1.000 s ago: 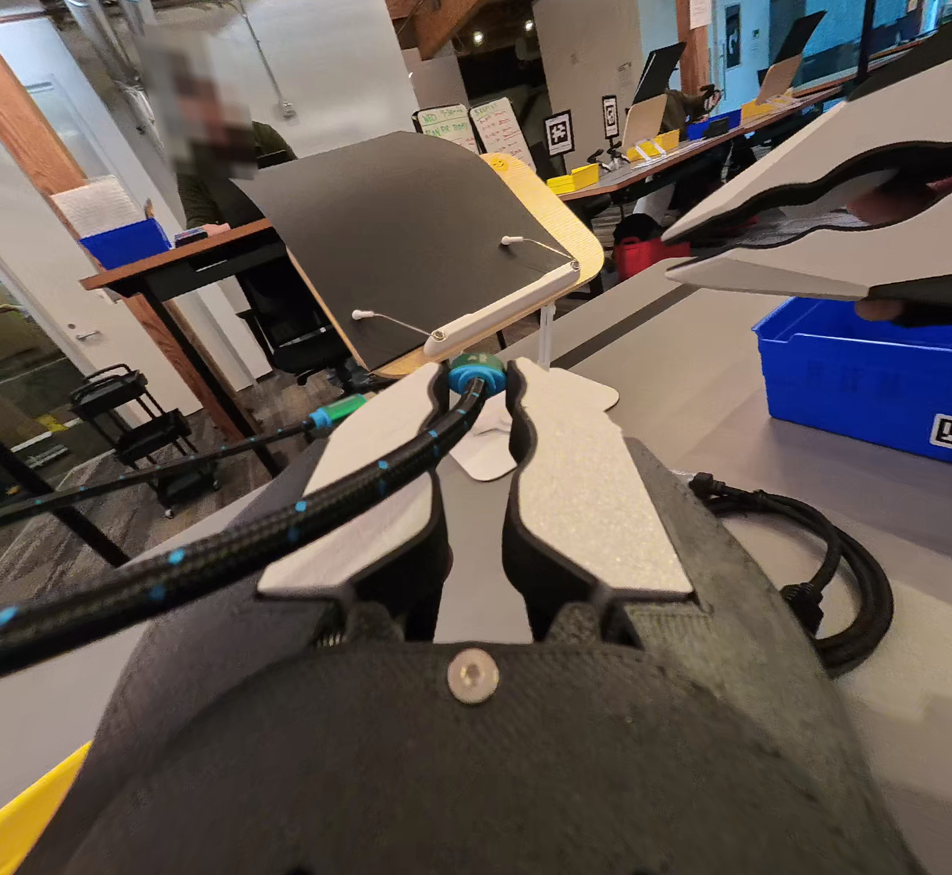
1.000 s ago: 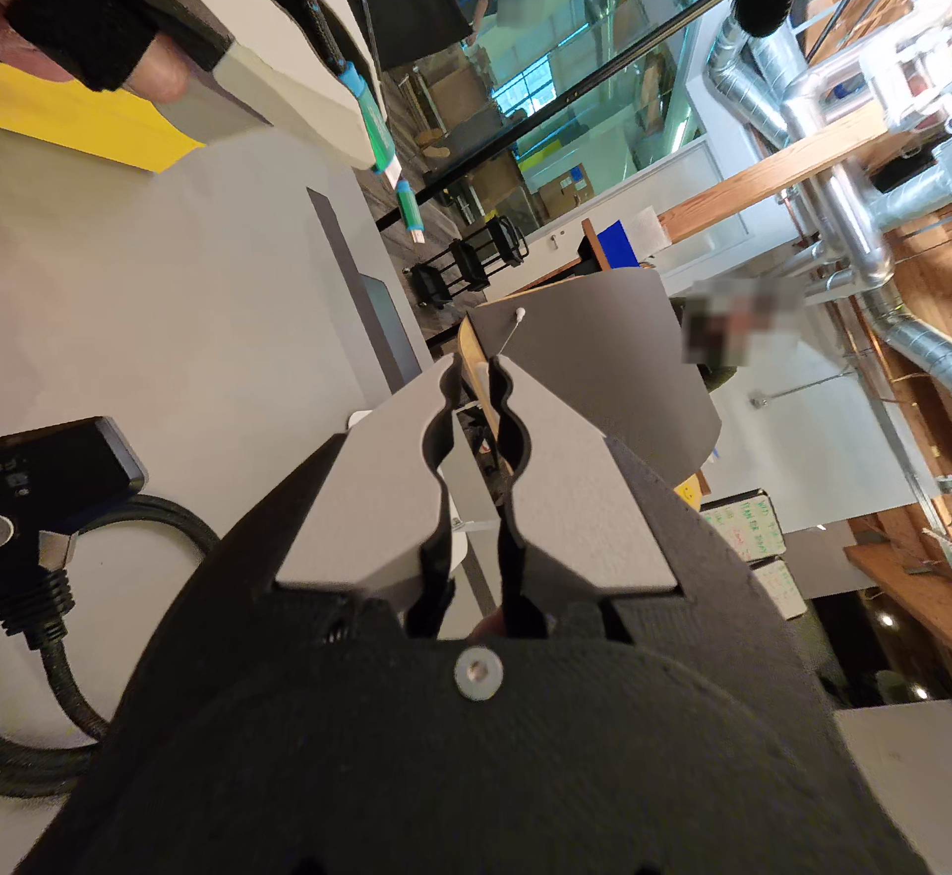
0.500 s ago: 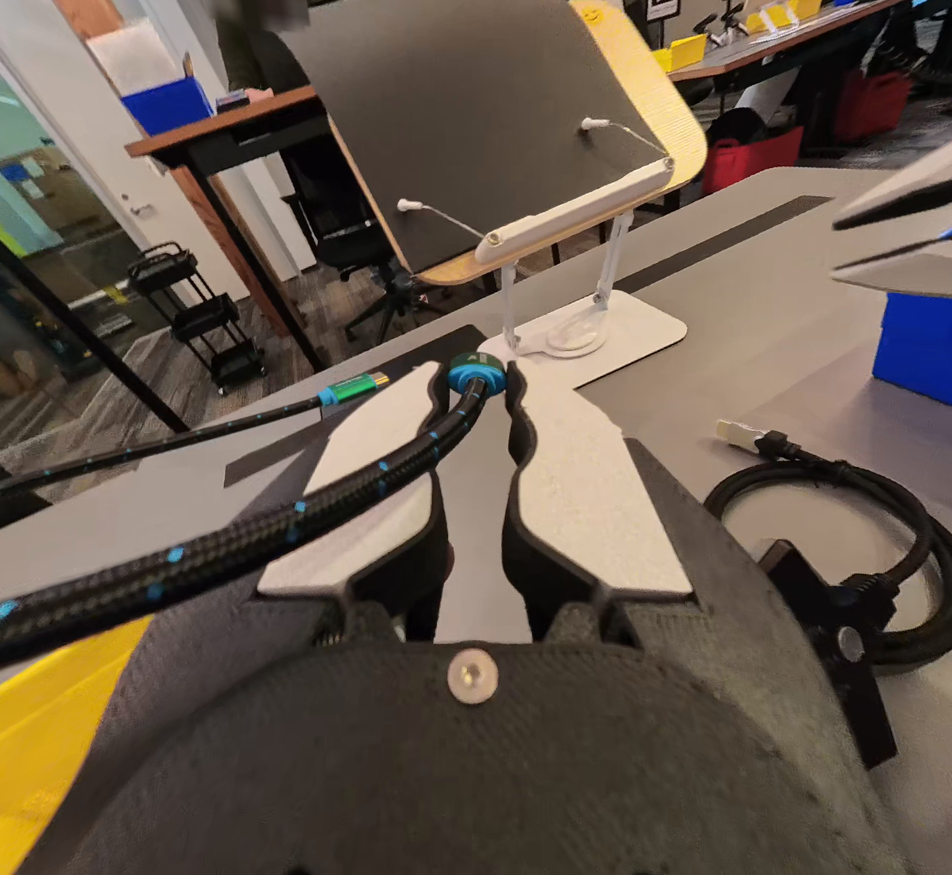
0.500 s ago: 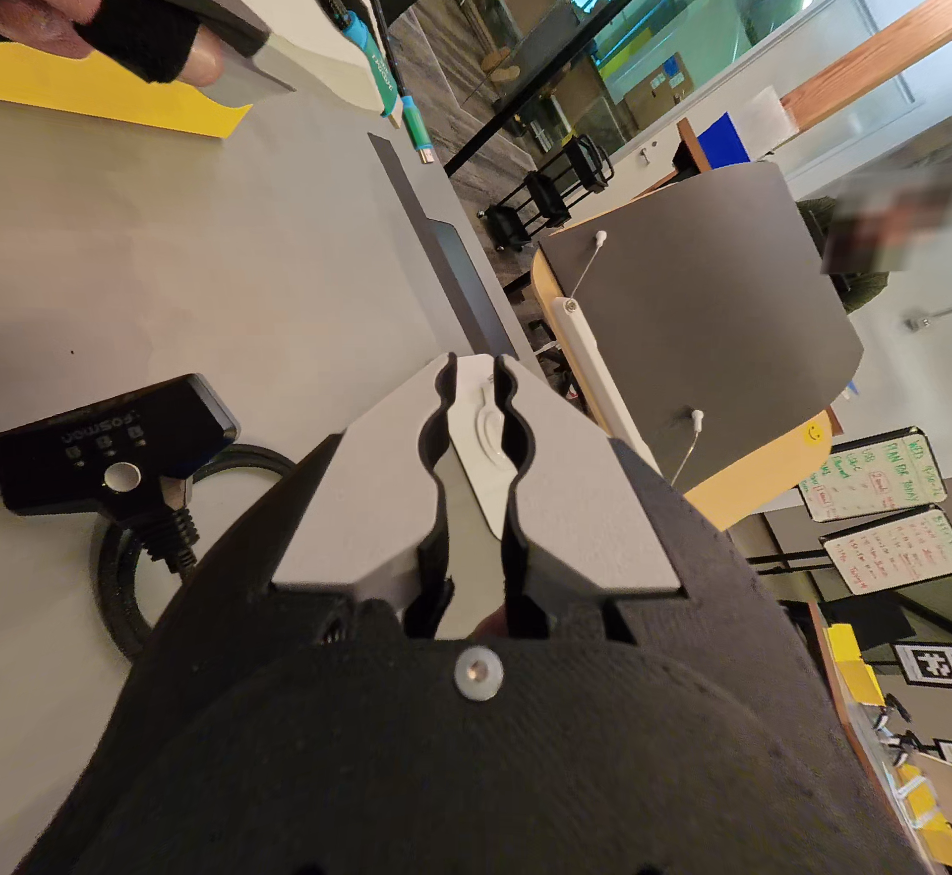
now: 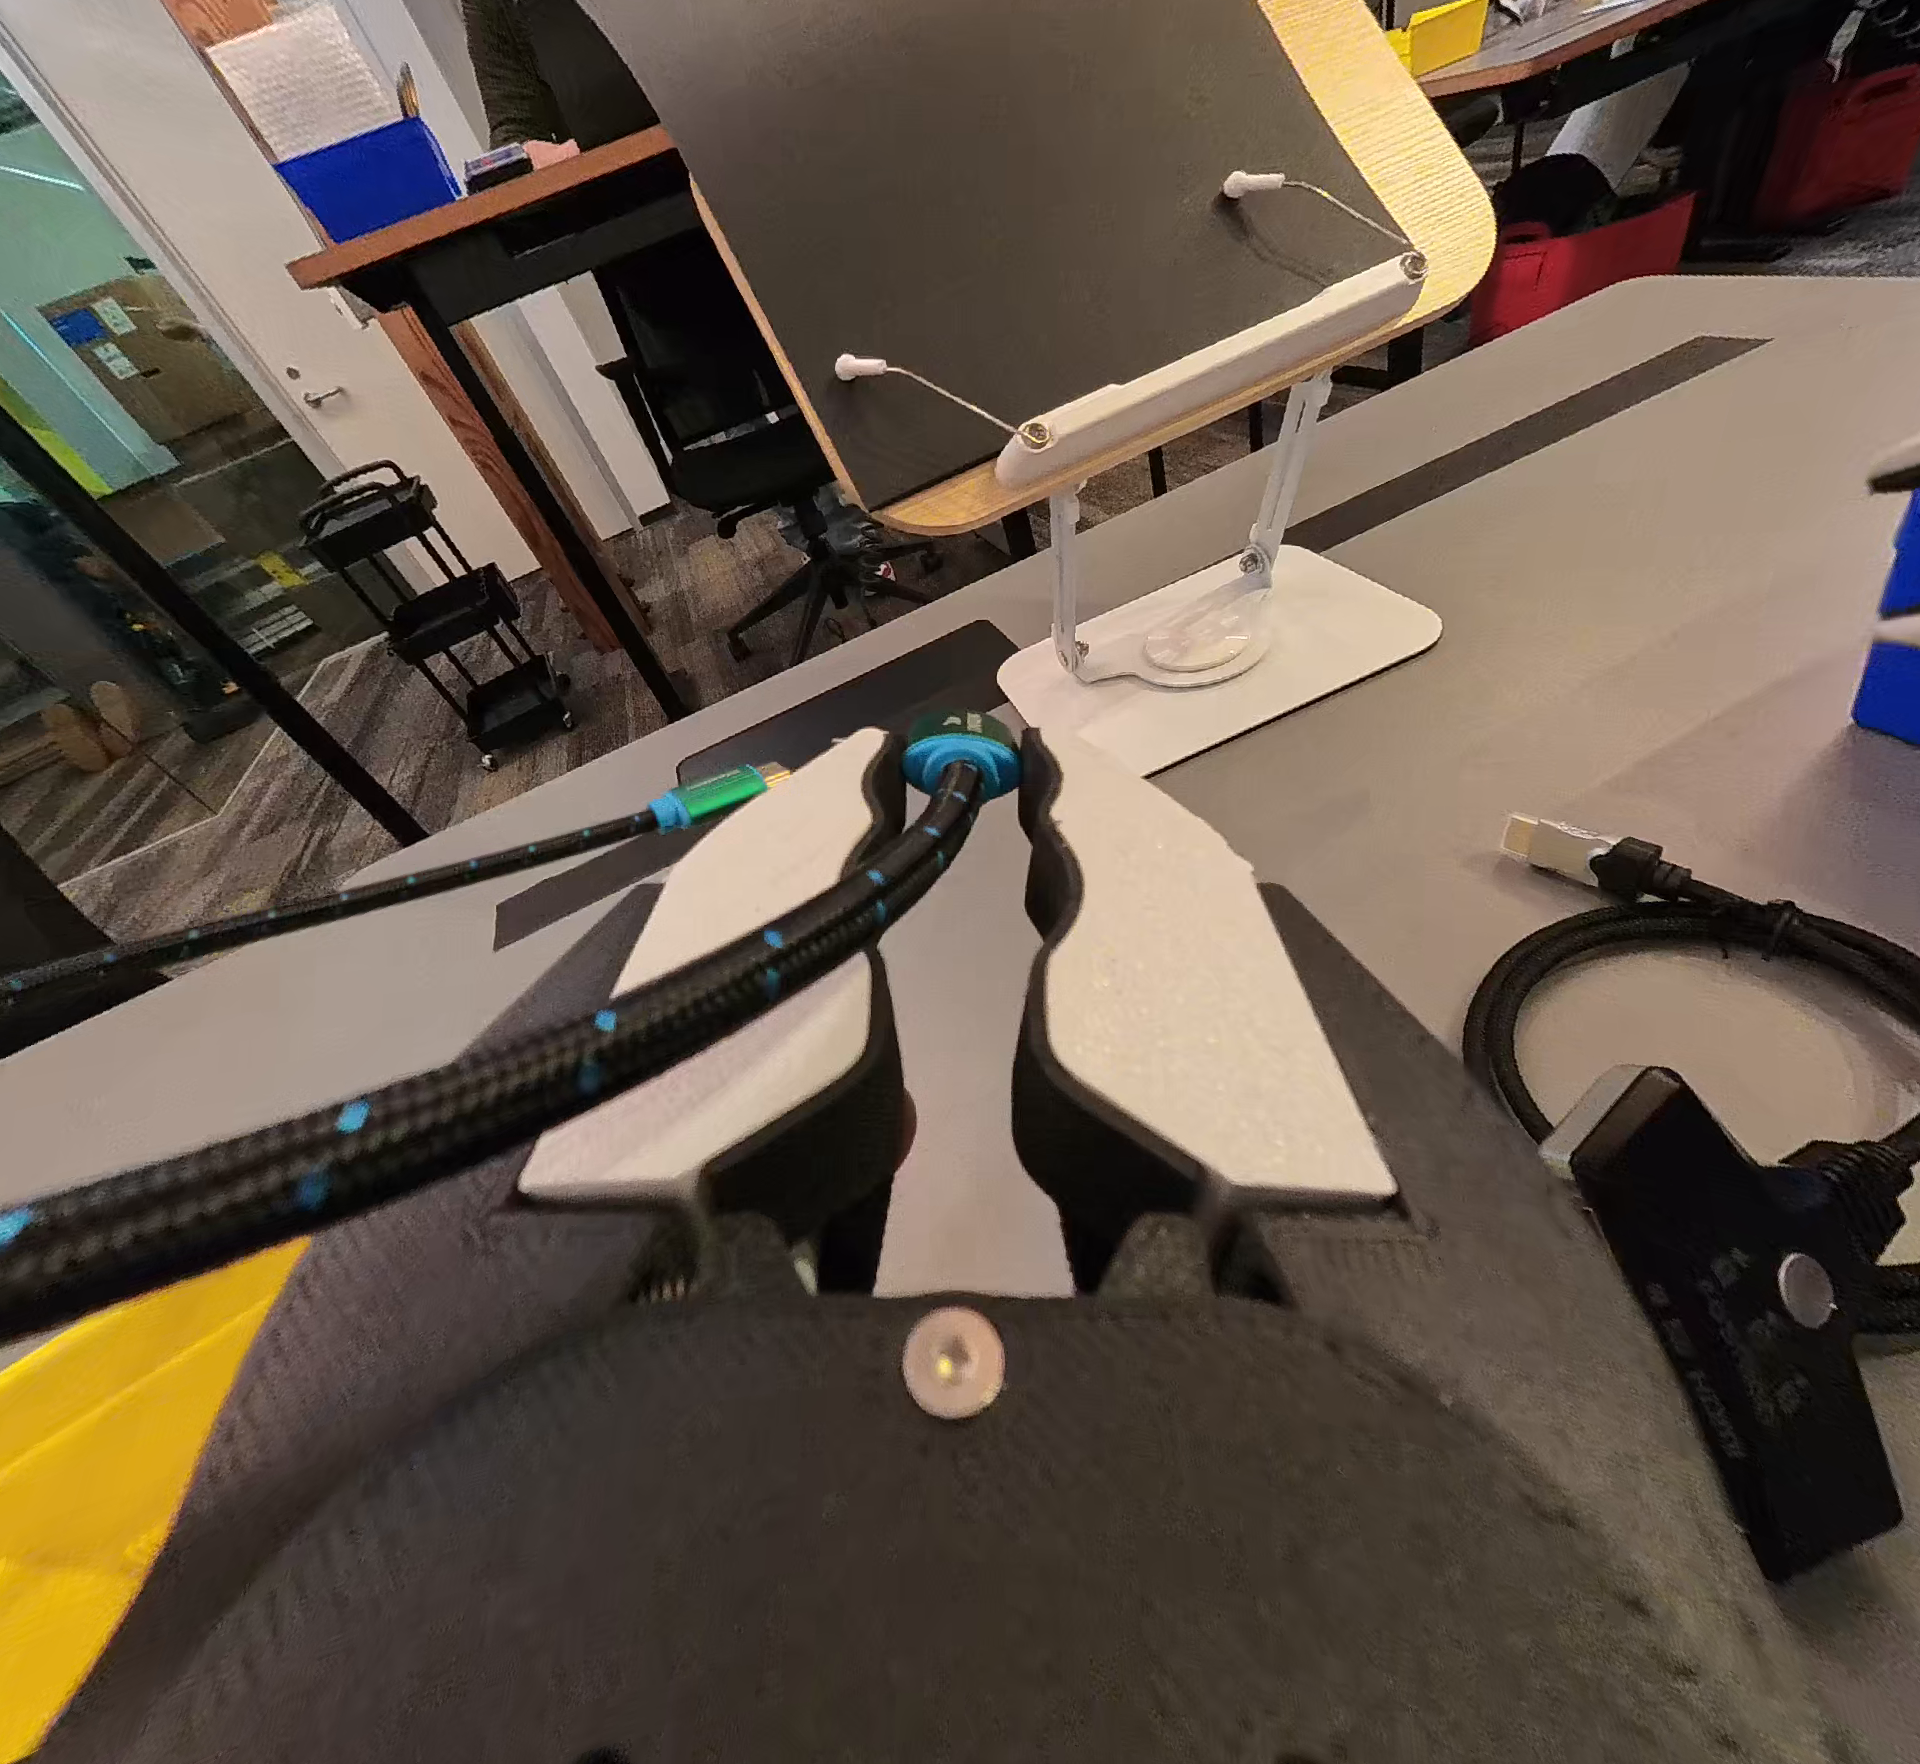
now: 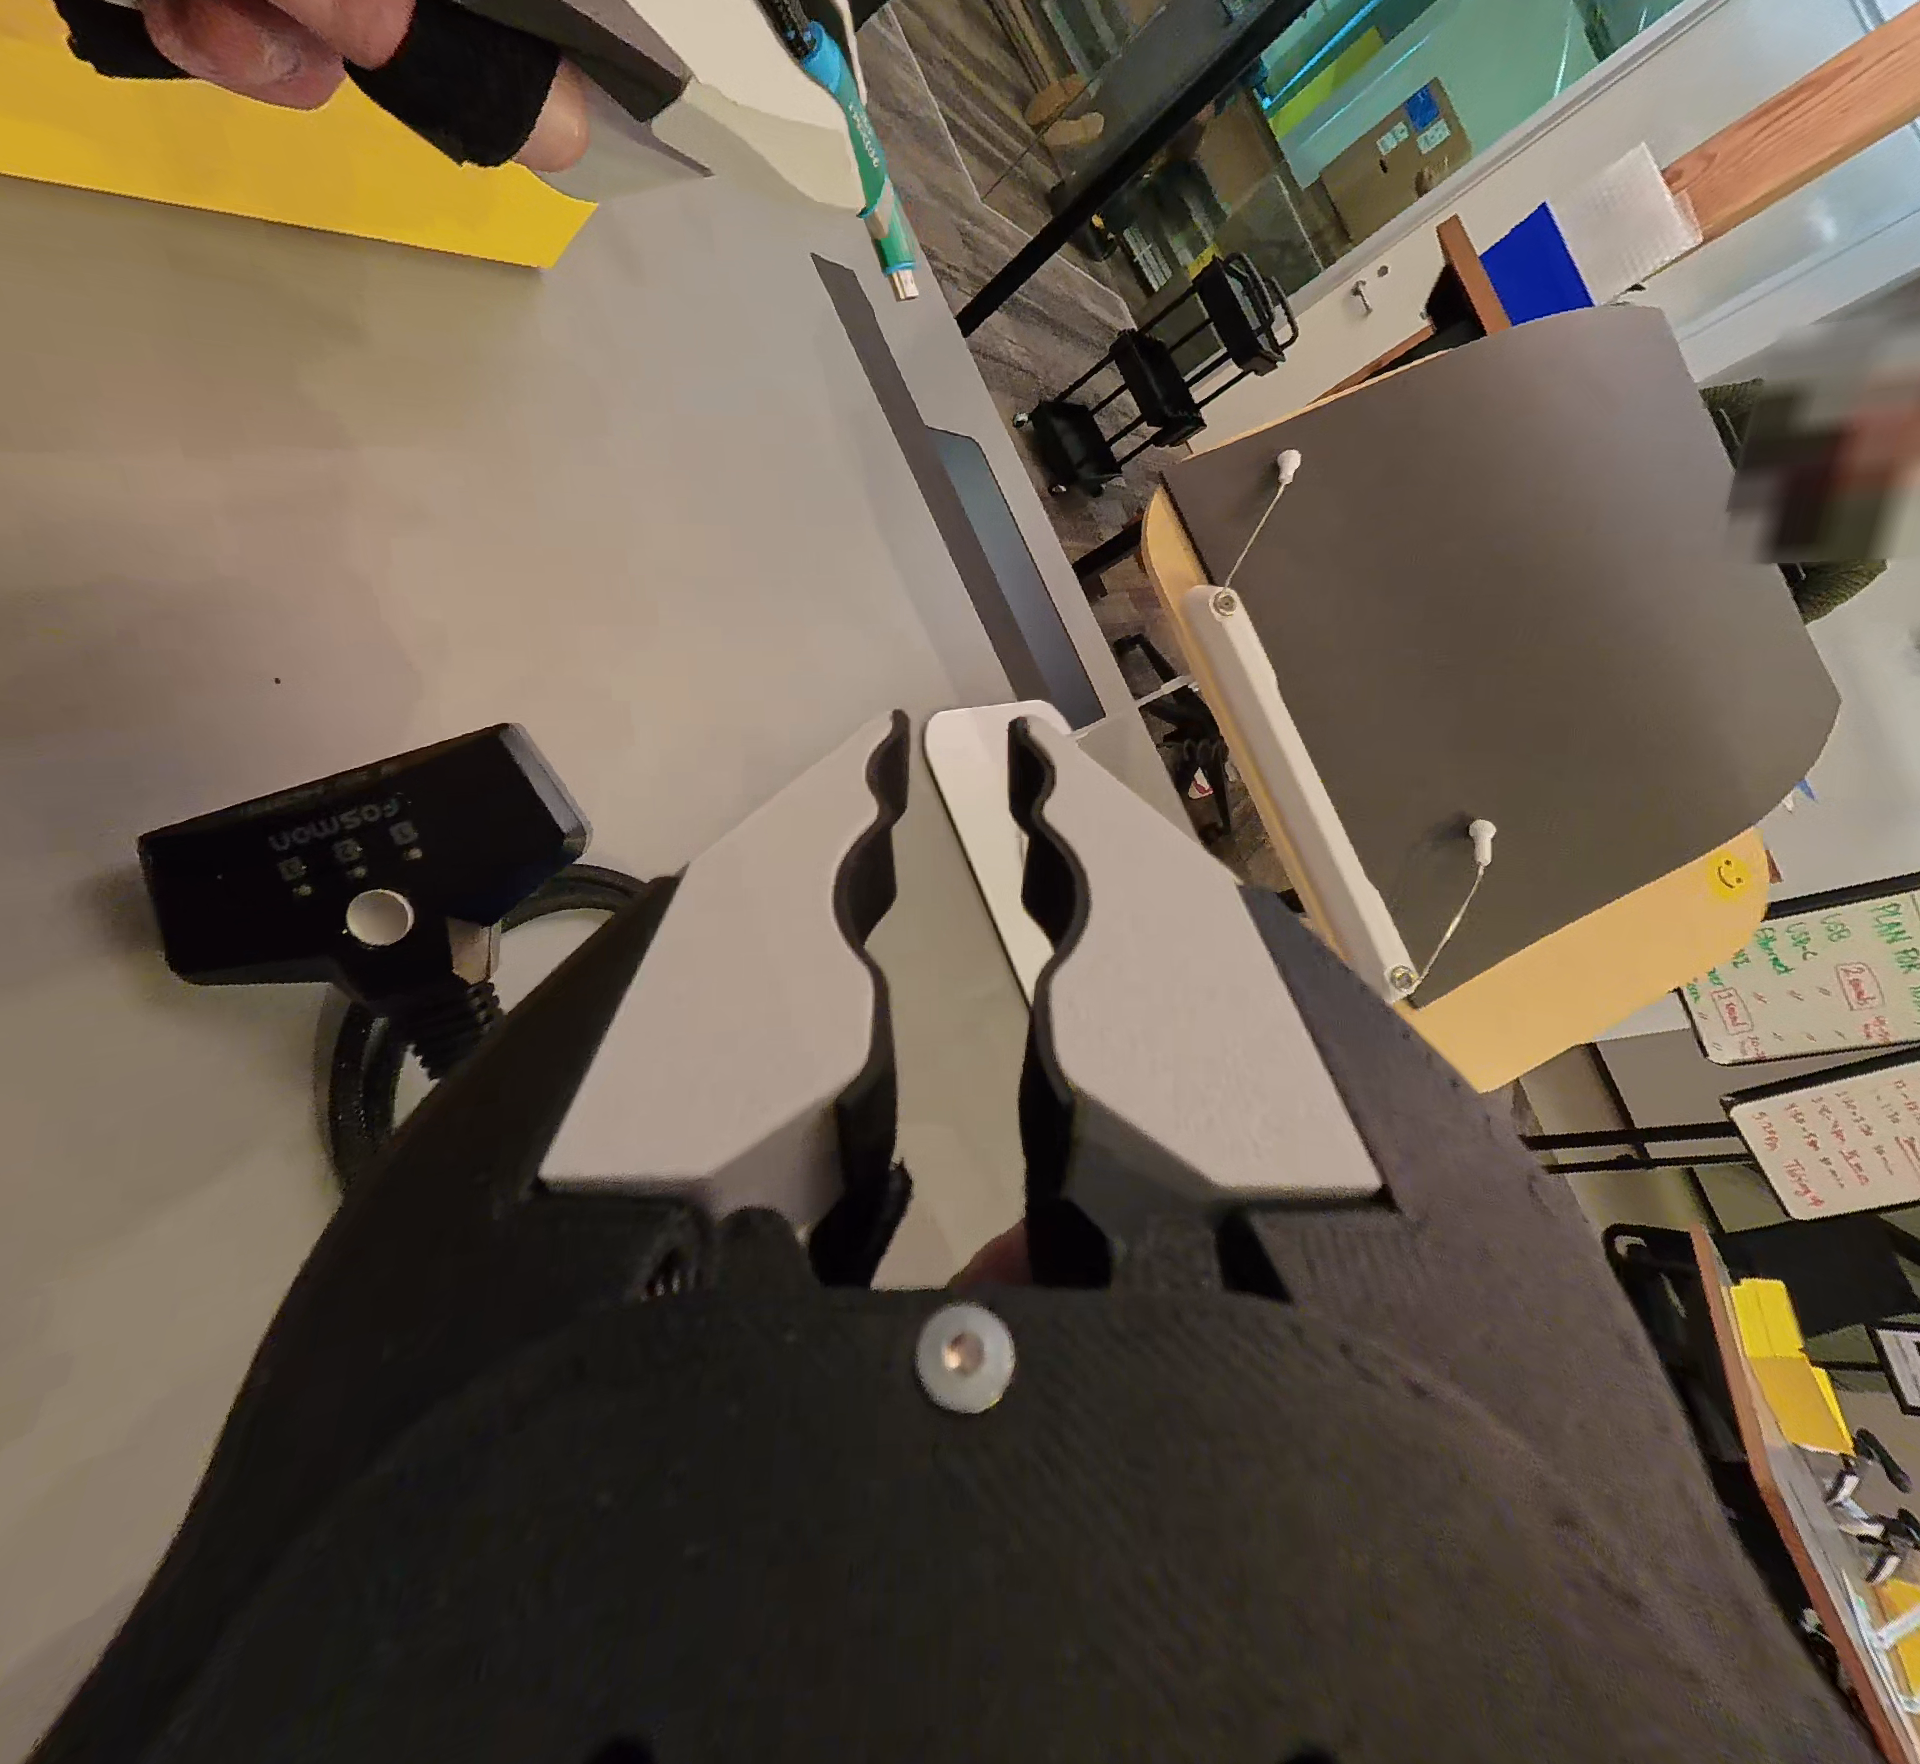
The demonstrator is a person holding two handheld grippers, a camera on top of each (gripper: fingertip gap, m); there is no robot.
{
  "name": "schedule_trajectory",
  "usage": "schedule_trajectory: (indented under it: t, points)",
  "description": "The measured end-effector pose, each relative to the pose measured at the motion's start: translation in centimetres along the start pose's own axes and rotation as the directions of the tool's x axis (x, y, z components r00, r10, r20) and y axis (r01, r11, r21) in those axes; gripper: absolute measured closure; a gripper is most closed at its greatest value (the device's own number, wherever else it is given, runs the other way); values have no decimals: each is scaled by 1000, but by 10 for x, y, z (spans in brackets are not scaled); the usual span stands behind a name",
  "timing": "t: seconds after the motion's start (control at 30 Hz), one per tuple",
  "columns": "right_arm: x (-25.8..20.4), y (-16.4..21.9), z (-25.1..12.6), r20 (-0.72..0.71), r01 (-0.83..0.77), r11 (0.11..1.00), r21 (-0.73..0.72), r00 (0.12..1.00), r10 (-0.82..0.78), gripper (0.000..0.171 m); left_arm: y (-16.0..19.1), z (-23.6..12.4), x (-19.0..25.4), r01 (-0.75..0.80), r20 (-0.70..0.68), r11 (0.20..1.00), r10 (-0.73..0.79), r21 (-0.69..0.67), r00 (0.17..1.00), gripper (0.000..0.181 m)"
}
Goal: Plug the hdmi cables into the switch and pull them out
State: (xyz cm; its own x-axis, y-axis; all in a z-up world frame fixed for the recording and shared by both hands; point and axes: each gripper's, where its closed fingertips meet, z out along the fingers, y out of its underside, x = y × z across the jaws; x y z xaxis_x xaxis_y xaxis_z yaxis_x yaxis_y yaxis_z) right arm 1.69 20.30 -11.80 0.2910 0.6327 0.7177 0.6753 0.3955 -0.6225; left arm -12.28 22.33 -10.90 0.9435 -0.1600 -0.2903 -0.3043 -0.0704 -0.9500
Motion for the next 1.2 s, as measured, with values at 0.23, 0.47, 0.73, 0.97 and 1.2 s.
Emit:
schedule_trajectory:
  t: [0.23,0.47,0.73,0.97,1.2]
  points:
    - [-26,8,-5,198,-87,996,-11,976,87,148,-1,-2,5,10,-34,1000,-10,6,999,161]
    - [-76,39,-16,478,-83,985,-152,866,147,111,-11,-6,10,17,-61,999,-15,28,998,161]
    - [-116,51,6,483,23,985,-169,873,63,102,-10,-5,11,24,-76,999,-21,31,997,161]
    - [-144,78,14,440,158,955,-252,897,-32,96,-11,-5,12,25,-83,999,-22,38,996,161]
    - [-142,97,34,323,219,936,-275,938,-124,126,-10,-5,17,21,-92,999,-18,36,996,161]
